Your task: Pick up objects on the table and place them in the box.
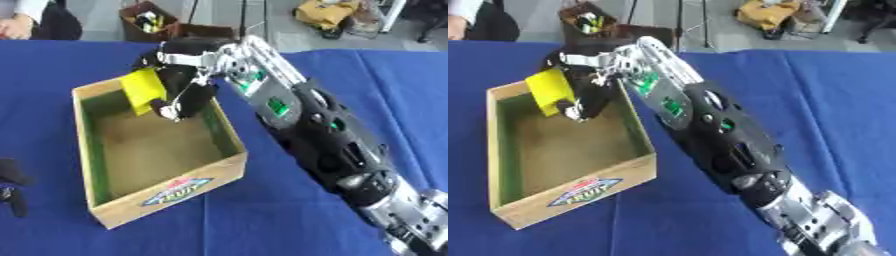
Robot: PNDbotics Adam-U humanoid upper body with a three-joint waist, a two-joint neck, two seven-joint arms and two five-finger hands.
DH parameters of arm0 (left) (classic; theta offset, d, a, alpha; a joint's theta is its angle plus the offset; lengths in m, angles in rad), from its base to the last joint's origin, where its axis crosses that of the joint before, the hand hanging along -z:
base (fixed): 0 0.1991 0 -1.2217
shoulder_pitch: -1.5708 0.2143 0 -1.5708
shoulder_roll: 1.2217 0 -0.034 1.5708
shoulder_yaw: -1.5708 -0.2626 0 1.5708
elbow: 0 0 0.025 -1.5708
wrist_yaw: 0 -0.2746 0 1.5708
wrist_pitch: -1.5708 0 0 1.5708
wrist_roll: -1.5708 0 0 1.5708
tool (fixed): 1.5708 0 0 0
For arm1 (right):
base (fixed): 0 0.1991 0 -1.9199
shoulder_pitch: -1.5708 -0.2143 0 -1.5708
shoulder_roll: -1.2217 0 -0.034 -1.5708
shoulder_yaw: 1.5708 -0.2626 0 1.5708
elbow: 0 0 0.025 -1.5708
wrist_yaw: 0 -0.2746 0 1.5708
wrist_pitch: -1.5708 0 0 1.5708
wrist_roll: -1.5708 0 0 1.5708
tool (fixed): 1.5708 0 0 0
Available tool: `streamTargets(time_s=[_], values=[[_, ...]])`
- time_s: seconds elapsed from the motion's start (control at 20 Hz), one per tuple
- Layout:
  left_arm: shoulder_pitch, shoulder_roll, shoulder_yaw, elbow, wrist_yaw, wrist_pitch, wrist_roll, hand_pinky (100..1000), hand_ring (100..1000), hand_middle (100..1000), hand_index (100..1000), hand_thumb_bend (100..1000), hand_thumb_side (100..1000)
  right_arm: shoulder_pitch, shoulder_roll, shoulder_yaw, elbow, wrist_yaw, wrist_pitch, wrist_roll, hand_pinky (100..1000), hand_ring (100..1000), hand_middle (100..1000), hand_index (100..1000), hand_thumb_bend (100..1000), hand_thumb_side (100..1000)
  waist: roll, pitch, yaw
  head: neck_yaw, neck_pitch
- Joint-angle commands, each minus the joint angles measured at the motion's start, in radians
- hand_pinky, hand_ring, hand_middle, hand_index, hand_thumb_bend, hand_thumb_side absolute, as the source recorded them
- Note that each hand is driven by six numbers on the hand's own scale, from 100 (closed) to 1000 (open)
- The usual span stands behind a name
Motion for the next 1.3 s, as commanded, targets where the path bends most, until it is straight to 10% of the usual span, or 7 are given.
streamTargets(time_s=[0.05,0.7,1.3], values=[[-0.010,0.007,-0.005,-0.019,0.001,0.000,-0.003,241,506,461,614,100,1000,-0.037,0.013,0.014,0.026,0.026,-0.024,0.009,775,659,382,413,100,221,0.000,-0.017,0.005,-0.007,0.000],[-0.013,0.009,-0.008,-0.017,0.001,0.002,-0.007,242,506,461,615,100,1000,-0.078,0.061,0.031,0.147,0.103,-0.109,0.108,830,782,573,700,100,364,-0.008,-0.016,0.010,-0.017,0.004],[-0.012,0.007,-0.009,-0.016,0.000,0.001,-0.008,242,506,461,615,100,1000,-0.079,0.076,0.020,0.205,0.129,-0.172,0.166,914,917,777,938,100,1000,-0.002,-0.012,0.006,-0.021,0.007]])
